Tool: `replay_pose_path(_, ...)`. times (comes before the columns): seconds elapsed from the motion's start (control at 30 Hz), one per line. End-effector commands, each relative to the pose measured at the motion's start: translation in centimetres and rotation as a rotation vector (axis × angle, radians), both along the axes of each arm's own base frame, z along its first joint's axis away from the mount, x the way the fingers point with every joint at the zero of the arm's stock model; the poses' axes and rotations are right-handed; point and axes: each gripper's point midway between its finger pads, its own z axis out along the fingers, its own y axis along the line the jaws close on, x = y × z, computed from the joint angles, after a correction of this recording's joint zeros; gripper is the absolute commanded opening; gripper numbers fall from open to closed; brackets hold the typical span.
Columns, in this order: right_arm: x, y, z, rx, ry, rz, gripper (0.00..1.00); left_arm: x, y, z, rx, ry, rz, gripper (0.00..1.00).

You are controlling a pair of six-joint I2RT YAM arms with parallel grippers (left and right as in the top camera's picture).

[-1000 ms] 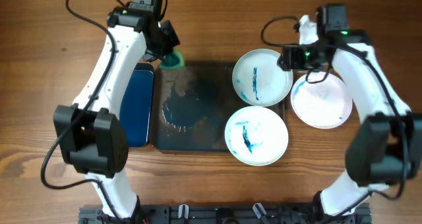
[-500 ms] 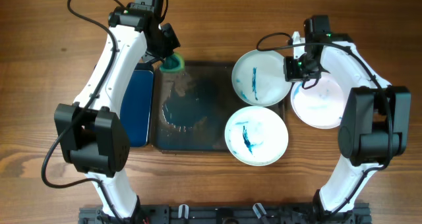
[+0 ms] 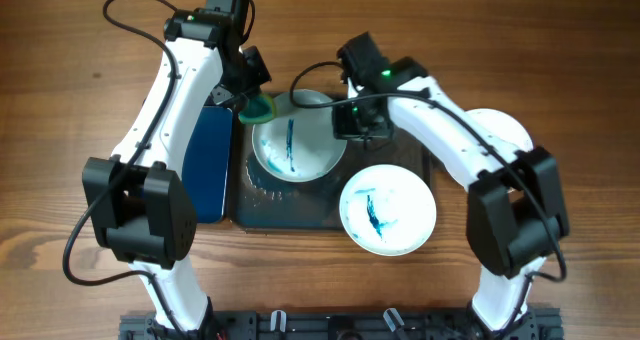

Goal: Clean dirty plates on tray and stack at the side
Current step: 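Release the plate and move the right gripper to the top-right plate, then hold the top-right plate with the right gripper and scrub it with the sponge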

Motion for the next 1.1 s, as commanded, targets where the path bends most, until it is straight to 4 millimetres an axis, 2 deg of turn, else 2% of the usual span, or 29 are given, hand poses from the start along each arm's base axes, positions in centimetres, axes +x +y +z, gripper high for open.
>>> replay_pose_path(0.0,0.0,1.4,-3.5,0.052,0.096,-0.031,0.04,-0.1,-0.2,0.3,-0.008,0.002,-0.020,0.04)
replay_pose_path(0.1,-1.2,2.7,-6.5,0.120,0.175,0.085,0.04,-0.6,-0.8,0.2,-0.036,0.024,-0.035,0.04)
replay_pose_path(0.17,-1.2,3.0,-6.9,0.184,0.200,0.111,0.04,-0.8,-0.8,0.2,-0.034,0.029,-0.060,0.04)
replay_pose_path(0.23,-0.9,2.5,-6.9,0.193,0.206,0.098,0.04,-1.4,-0.9,-0.8,-0.019,0.045,-0.121,0.04)
replay_pose_path(0.3,-0.8,2.6,-6.9,0.194,0.203,0.098,0.04,-2.4,-0.8,-2.8,-0.004,0.079,-0.179,0.04)
replay_pose_path(0.37,-0.8,2.6,-6.9,0.195,0.200,0.098,0.04,-4.2,-0.6,-6.3,0.005,0.137,-0.197,0.04)
replay_pose_path(0.43,-0.8,2.6,-6.9,0.195,0.200,0.098,0.04,-6.3,-1.0,-9.3,0.009,0.184,-0.218,0.04)
replay_pose_path(0.57,-0.8,2.7,-6.9,0.196,0.198,0.099,0.04,-9.7,-2.6,-13.7,0.022,0.214,-0.286,0.04)
replay_pose_path(0.67,-0.8,2.7,-6.8,0.201,0.200,0.098,0.04,-11.1,-4.9,-15.4,-0.023,0.195,-0.355,0.04)
replay_pose_path(0.7,-0.8,2.8,-6.8,0.204,0.200,0.098,0.04,-11.7,-6.8,-15.3,-0.098,0.190,-0.424,0.04)
replay_pose_path(0.77,-0.7,2.8,-6.8,0.205,0.198,0.099,0.04,-12.8,-12.2,-13.9,-0.322,0.120,-0.663,0.04)
replay_pose_path(0.8,-0.7,2.8,-6.8,0.205,0.199,0.099,0.04,-12.8,-12.6,-13.9,-0.316,0.109,-0.678,0.04)
replay_pose_path(0.87,-0.8,2.8,-6.8,0.204,0.202,0.097,0.04,-12.1,-11.7,-14.2,-0.274,0.098,-0.655,0.04)
replay_pose_path(0.9,-0.8,2.8,-6.8,0.204,0.205,0.091,0.04,-10.7,-10.2,-14.6,-0.206,0.086,-0.558,0.04)
replay_pose_path(0.93,-0.7,2.8,-6.8,0.205,0.207,0.077,0.04,-9.2,-8.2,-15.0,-0.127,0.076,-0.406,0.04)
replay_pose_path(0.97,-0.6,2.9,-6.8,0.207,0.202,0.077,0.04,-7.7,-5.4,-15.4,-0.027,0.061,-0.226,0.04)
replay_pose_path(1.03,-0.6,2.9,-6.8,0.207,0.200,0.079,0.04,-6.3,-0.2,-15.6,0.117,0.047,0.124,0.04)
replay_pose_path(1.07,-0.6,2.8,-6.8,0.204,0.197,0.081,0.04,-6.2,1.4,-15.5,0.148,0.045,0.243,0.04)
